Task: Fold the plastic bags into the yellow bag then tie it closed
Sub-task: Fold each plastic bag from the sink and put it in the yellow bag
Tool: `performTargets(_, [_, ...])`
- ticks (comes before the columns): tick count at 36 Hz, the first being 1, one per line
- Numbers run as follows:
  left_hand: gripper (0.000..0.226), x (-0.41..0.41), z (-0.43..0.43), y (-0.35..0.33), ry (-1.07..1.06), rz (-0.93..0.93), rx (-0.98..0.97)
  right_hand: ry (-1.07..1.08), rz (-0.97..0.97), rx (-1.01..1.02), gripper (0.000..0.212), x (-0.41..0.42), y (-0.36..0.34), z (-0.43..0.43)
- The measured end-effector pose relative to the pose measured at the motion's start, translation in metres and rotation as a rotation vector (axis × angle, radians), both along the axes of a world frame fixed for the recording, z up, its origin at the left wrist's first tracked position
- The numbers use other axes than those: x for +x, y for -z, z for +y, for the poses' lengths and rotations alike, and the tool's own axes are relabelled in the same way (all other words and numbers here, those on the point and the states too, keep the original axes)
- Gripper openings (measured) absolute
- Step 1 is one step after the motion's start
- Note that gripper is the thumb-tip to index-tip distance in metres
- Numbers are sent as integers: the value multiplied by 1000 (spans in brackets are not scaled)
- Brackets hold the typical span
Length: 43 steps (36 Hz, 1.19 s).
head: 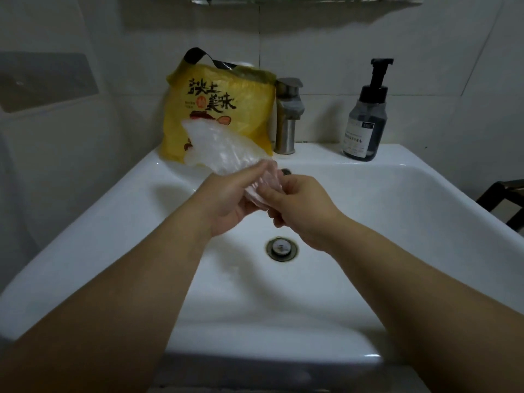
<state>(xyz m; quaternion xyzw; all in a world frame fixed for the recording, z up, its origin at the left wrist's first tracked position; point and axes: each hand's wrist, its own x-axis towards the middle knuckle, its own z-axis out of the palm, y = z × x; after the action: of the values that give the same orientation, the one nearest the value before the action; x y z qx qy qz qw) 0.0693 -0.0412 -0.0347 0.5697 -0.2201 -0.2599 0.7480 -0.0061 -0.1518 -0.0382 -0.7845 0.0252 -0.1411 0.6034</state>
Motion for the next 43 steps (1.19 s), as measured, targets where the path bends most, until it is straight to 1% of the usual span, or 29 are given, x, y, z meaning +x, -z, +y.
performTargets(2, [30, 4, 3, -3, -30, 21, -54, -19, 33, -22, 19, -1, 0, -1])
performTargets(5, [28, 10, 13, -12, -174, 122, -175, -74, 116, -66, 17, -3, -2, -6])
performTargets(9, [27, 21, 33, -21, -334, 180, -293, -105, 159, -90, 16, -6, -4, -15])
performTargets(11, [25, 24, 39, -21, -393, 211, -295, -123, 179, -75, 18, -7, -5, -16])
performTargets(13, [33, 24, 40, -19, -360, 217, -246, -139, 197, -95, 20, -8, -5, -15])
performTargets(15, [46, 21, 38, -16, -218, 241, -210, -156, 210, -103, 21, -10, -5, -12])
performTargets(16, [45, 20, 36, -16, -174, 260, -185, -177, 216, -67, 21, -11, -6, -11])
performTargets(17, [35, 20, 35, -14, -165, 270, -154, -205, 227, 7, 22, -11, -8, -10])
performTargets(19, [14, 23, 34, -12, -226, 296, -91, -247, 246, 272, 30, -11, -13, -10])
performTargets(20, [12, 26, 34, -10, -257, 314, -71, -239, 246, 407, 32, -10, -16, -11])
performTargets(21, [11, 29, 35, -8, -274, 337, -64, -207, 234, 472, 35, -8, -16, -14])
performTargets(22, [10, 30, 35, -8, -277, 360, -65, -159, 216, 415, 40, -6, -14, -17])
performTargets(23, [9, 31, 36, -8, -274, 378, -67, -101, 197, 245, 48, -4, -11, -21])
performTargets(25, [9, 31, 35, -7, -264, 402, -54, -32, 117, -253, 72, -5, -5, -25])
performTargets(26, [9, 29, 34, -7, -255, 405, -45, -49, 40, -441, 80, -6, -2, -25])
performTargets(27, [9, 30, 34, -6, -252, 404, -31, -79, -45, -552, 84, -6, -1, -23])
performTargets(29, [17, 29, 32, -5, -228, 388, 2, -98, -215, -682, 78, -6, -1, -18])
performTargets(30, [25, 28, 31, -4, -202, 374, 34, -79, -294, -751, 69, -6, -3, -14])
performTargets(31, [30, 27, 30, -4, -181, 355, 70, -59, -365, -823, 54, -5, -4, -11])
performTargets(32, [31, 26, 29, -5, -169, 338, 108, -49, -419, -881, 38, -5, -5, -10])
performTargets(33, [30, 24, 29, -5, -159, 323, 138, -52, -454, -914, 28, -4, -5, -8])
performTargets(34, [30, 22, 29, -5, -144, 305, 161, -67, -473, -917, 24, -5, -6, -5])
performTargets(35, [29, 21, 29, -6, -130, 281, 178, -106, -471, -872, 23, -7, -7, -2])
performTargets(36, [25, 20, 28, -6, -114, 255, 189, -142, -434, -779, 21, -9, -8, 0])
performTargets(38, [16, 17, 27, -7, -80, 194, 194, -184, -281, -595, 20, -12, -11, 2])
performTargets(40, [21, 16, 23, -6, -41, 121, 200, -134, -186, -466, 21, -13, -12, 2])
performTargets(43, [24, 7, 19, -7, 60, 40, 242, 37, -160, -264, 18, -6, -11, -1])
